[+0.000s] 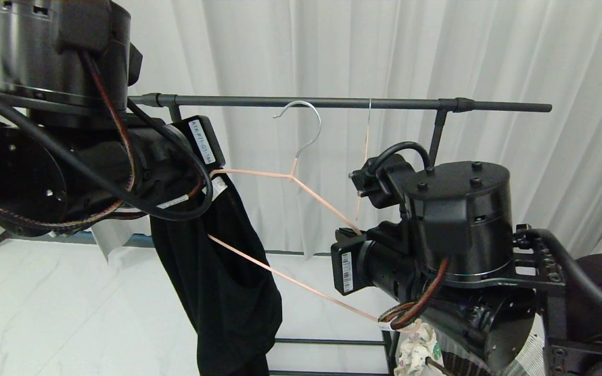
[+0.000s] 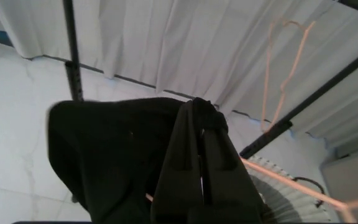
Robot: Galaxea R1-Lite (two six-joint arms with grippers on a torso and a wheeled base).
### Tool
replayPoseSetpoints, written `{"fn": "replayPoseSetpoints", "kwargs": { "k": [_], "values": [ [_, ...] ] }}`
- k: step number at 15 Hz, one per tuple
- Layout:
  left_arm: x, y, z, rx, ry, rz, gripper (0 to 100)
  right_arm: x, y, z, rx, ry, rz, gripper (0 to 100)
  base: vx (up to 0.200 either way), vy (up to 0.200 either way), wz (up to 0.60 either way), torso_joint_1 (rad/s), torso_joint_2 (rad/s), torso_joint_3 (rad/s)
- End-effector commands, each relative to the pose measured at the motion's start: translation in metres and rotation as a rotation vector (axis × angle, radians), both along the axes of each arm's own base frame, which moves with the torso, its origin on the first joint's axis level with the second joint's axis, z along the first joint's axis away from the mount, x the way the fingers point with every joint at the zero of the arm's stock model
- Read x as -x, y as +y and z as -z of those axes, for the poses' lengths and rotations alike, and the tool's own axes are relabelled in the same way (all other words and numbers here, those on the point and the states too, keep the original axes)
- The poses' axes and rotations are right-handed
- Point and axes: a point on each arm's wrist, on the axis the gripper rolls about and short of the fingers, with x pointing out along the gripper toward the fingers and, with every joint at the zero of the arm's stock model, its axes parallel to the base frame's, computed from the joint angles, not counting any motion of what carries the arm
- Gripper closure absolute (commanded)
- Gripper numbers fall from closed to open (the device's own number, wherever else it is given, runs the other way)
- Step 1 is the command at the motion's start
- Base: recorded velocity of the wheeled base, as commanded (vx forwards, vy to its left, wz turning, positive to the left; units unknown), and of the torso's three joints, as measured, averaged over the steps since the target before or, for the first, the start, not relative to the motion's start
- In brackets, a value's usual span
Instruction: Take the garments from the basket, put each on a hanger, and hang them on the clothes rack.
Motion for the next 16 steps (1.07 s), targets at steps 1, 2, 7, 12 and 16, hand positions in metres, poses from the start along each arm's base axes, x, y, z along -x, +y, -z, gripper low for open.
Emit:
{"fn": "replayPoseSetpoints", "kwargs": {
  "k": [1,2,7,12,16],
  "values": [
    [0.002,-0.006,-0.002,0.013,-0.005,0.022,100,-0.003,0.008,0.009,0.023,0.011,-0.002,100,0.000,0.000,0.00,0.000,0.00,0.000],
    [0.003,-0.006,-0.005,0.025,-0.013,0.023,100,-0.003,0.009,0.010,0.026,0.013,-0.002,100,0.000,0.000,0.00,0.000,0.00,0.000],
    [-0.013,0.011,-0.004,0.015,-0.011,-0.070,100,-0.006,-0.004,0.012,0.064,0.012,0.077,100,0.000,0.000,0.00,0.000,0.00,0.000],
    [-0.014,0.013,-0.003,0.007,-0.008,-0.086,100,-0.009,-0.026,0.000,0.072,0.007,0.121,100,0.000,0.000,0.00,0.000,0.00,0.000],
    [0.003,-0.012,-0.004,0.019,-0.011,0.028,100,-0.010,-0.022,0.001,0.079,-0.001,0.141,100,0.000,0.000,0.00,0.000,0.00,0.000]
  ]
}}
